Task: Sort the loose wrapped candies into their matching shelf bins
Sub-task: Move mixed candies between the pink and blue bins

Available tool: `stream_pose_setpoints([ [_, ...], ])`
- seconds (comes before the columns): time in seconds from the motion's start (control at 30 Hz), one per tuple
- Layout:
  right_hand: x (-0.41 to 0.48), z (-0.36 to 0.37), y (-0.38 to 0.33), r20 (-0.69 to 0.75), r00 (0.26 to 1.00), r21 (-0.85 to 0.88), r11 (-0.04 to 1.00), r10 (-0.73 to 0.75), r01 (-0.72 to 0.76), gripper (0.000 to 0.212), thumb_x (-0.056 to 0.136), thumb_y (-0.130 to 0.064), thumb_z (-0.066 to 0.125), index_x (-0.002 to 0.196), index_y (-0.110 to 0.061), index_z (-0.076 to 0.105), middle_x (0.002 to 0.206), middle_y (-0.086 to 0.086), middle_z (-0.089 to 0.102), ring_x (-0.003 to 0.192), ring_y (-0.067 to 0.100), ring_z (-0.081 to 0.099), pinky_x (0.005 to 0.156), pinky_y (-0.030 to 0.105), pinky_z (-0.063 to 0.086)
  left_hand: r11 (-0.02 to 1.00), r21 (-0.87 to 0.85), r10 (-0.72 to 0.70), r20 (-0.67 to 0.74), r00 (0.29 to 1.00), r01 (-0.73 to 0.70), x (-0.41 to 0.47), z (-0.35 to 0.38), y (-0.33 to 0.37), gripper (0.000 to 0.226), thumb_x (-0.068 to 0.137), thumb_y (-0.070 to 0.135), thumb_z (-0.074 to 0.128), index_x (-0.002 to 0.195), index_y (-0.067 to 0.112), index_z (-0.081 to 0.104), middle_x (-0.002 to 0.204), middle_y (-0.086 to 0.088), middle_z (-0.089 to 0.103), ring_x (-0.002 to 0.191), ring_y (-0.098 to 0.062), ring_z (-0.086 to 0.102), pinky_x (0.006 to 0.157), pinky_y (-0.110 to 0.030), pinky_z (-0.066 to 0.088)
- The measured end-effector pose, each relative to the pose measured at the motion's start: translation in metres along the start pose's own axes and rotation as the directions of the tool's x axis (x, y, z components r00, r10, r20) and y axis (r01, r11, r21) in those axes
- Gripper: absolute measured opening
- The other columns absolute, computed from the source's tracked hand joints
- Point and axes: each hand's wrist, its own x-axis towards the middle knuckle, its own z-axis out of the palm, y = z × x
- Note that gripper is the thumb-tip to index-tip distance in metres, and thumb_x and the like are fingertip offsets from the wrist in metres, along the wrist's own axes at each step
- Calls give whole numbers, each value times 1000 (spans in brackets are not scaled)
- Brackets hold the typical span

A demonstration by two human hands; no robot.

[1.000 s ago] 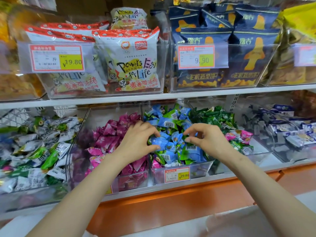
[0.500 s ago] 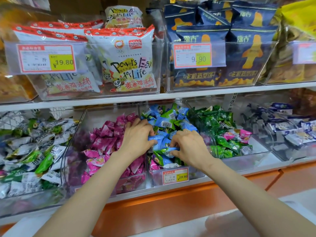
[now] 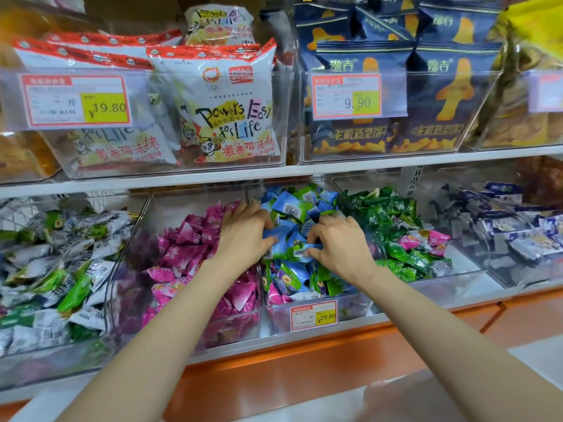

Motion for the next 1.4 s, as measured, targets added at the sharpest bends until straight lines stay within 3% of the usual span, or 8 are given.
stream_pose_setpoints([
  [0.33, -29, -31, 3, 296, 951, 253, 967, -88, 10, 18, 77, -41, 72, 85, -26, 68, 78, -11, 64, 75, 4, 51, 58, 16, 32, 993, -66, 103, 45, 994, -100, -19, -4, 9, 37, 80, 41, 67, 109, 24, 52, 114, 6, 54, 110, -16, 43, 90, -32, 31],
  [0.47, -41, -32, 5, 485, 868, 236, 972, -108, -11, 26, 78, -49, 67, 91, -28, 73, 92, -9, 70, 83, 5, 57, 71, 24, 44, 976, -189, 111, -3, 994, -109, -24, -8, 9, 28, 82, 33, 65, 106, 23, 55, 109, 7, 56, 104, -13, 43, 82, -29, 29],
  [0.7, -39, -30, 7, 375, 927, 246, 967, -33, -65, 10, 84, -26, 65, 78, -24, 72, 67, -20, 59, 62, 0, 50, 55, 17, 33, 889, -424, 176, -38, 984, -175, -31, -12, 13, 13, 83, 32, 68, 92, 24, 62, 90, 17, 56, 91, -8, 47, 90, -39, 39],
  [0.83, -35, -47, 10, 152, 985, 595, 789, 79, -155, 14, 83, -21, 69, 70, -27, 69, 64, -10, 63, 56, 6, 47, 56, 23, 40, 824, -557, 209, 126, 970, -105, -36, -19, 21, 33, 76, 40, 72, 104, 28, 62, 108, 12, 61, 105, -6, 50, 94, -31, 39],
  [0.93, -33, -51, 5, 76, 991, 698, 704, 107, -130, 7, 83, -20, 70, 76, -18, 72, 68, -4, 66, 56, 5, 46, 52, 16, 37, 814, -579, 174, 161, 972, -50, -37, -20, 25, 30, 78, 34, 73, 103, 30, 59, 108, 8, 62, 100, -8, 55, 86, -30, 44],
  [1.03, -31, -44, 6, 88, 988, 712, 686, 124, -149, 10, 82, -21, 71, 91, -23, 67, 76, -4, 67, 62, 12, 50, 61, 27, 44, 816, -577, 66, 51, 997, -24, -35, -21, 22, 23, 80, 28, 72, 98, 26, 58, 95, 6, 65, 84, -14, 60, 74, -36, 49],
  [1.27, -30, -21, 8, 264, 949, 231, 967, -170, 108, 30, 74, -41, 74, 99, -27, 66, 90, -7, 53, 88, 10, 47, 71, 26, 32, 828, -553, -114, -6, 993, 92, -30, -21, 1, 29, 76, 26, 75, 102, 20, 63, 93, 1, 66, 84, -18, 61, 75, -38, 50],
  [1.4, -25, 1, 1, 32, 988, 84, 986, -150, 147, 18, 68, -22, 78, 78, -17, 64, 75, 1, 58, 75, 26, 60, 62, 25, 28, 826, -554, -119, 7, 993, 103, -30, -20, -2, 25, 76, 26, 75, 95, 27, 60, 89, 1, 68, 81, -17, 62, 74, -41, 51],
])
